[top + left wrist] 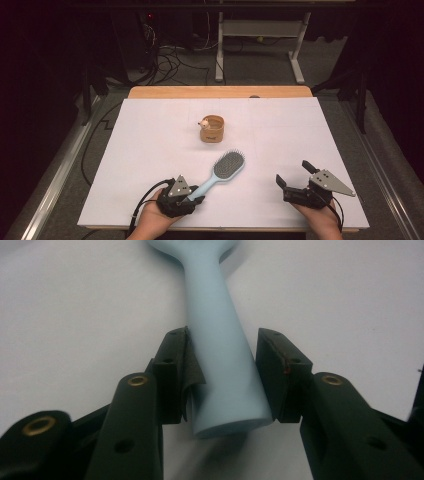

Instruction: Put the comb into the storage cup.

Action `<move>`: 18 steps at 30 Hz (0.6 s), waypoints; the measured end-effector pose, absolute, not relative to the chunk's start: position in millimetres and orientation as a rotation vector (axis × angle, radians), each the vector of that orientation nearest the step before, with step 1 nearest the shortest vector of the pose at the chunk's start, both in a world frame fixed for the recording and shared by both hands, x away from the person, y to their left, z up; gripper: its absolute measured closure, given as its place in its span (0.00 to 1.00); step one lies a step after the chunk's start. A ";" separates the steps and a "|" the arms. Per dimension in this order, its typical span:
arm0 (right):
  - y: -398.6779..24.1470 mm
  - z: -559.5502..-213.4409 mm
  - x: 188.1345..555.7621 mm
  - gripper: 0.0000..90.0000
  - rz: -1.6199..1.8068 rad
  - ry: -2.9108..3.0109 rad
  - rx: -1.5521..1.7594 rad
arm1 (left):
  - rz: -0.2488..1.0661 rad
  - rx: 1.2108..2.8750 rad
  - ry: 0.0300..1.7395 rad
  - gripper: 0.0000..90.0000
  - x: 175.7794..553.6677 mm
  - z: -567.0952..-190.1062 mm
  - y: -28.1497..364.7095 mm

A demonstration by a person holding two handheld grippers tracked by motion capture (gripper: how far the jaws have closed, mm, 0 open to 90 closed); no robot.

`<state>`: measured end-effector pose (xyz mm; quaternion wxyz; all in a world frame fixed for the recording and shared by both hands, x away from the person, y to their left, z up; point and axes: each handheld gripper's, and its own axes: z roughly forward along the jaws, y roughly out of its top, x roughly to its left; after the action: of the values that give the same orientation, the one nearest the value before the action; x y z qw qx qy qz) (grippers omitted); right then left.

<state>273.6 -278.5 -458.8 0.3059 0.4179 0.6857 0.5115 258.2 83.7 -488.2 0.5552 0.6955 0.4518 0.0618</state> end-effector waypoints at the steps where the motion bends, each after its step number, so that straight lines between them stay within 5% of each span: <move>1: -278.2 -458.7 273.6 0.00 1.353 1.813 1.105 | 0.154 1.642 1.069 0.65 258.3 -488.2 83.8; 18: -278.1 -457.7 272.9 0.00 1.356 1.811 1.100 | 0.227 1.659 1.060 0.69 257.8 -488.5 92.5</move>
<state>272.9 -278.1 -457.7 0.3079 0.4160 0.6850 0.5127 257.8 92.5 -488.5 0.5480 0.7003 0.4474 0.0960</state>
